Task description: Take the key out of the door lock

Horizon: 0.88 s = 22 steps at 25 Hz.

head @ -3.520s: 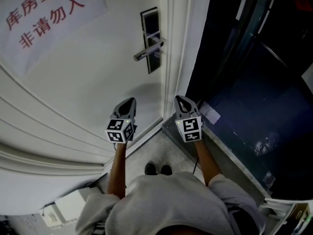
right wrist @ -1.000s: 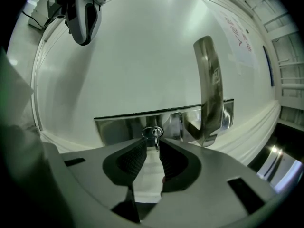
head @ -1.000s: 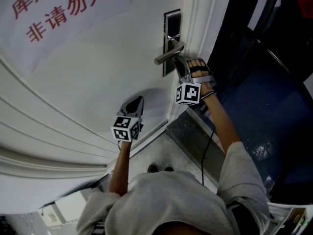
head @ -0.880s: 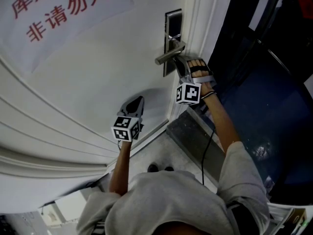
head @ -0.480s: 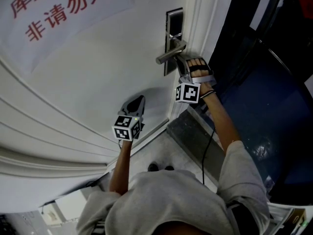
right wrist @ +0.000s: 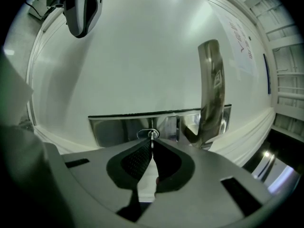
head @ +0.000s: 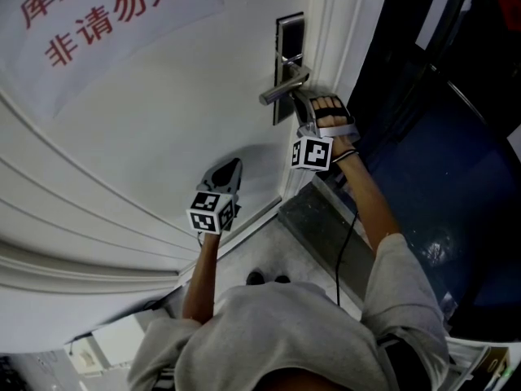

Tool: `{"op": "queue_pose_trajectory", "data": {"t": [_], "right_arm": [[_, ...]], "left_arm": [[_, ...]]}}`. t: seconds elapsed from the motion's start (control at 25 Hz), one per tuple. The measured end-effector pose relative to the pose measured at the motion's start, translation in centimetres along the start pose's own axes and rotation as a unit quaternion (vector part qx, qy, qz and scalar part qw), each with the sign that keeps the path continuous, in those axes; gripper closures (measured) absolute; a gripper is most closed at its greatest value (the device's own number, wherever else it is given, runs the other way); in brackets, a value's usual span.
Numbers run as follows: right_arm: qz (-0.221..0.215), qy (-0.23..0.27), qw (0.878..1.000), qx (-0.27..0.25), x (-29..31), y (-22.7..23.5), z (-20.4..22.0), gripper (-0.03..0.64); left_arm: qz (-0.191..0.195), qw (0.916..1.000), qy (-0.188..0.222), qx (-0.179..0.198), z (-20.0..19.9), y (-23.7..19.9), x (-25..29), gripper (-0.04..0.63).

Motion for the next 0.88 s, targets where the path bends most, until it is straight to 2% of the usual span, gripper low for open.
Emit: {"op": "queue_pose_trajectory", "data": {"t": [0.32, 0.64, 0.88], "right_arm": [[0.009, 0.004, 1.0, -0.004, -0.6, -0.1, 0.5, 0.588], [0.009, 0.007, 1.0, 0.009, -2.5, -0.3, 1.3, 0.588], [0.002, -0.004, 0.999, 0.046, -4.2, -0.7, 2.5, 0.588]], "left_arm": [[-0.006, 1.0, -0.002, -0.002, 0.0, -0.5, -0.7, 0.577], [0.006, 1.0, 0.001, -0.004, -0.2, 0.2, 0.2, 0.577], [0.019, 0.9998, 0.002, 0.0, 0.0, 1.4, 0.7, 0.577]]}}
Point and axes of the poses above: the fingertips, and each gripper's own axes: x forward along the fingers, y to its right, z out of its underside, the point moved 6 cm from there along -x, backward along the fingers, and after that the axes turned 10 degrees about -x, right-handed, at the moved point
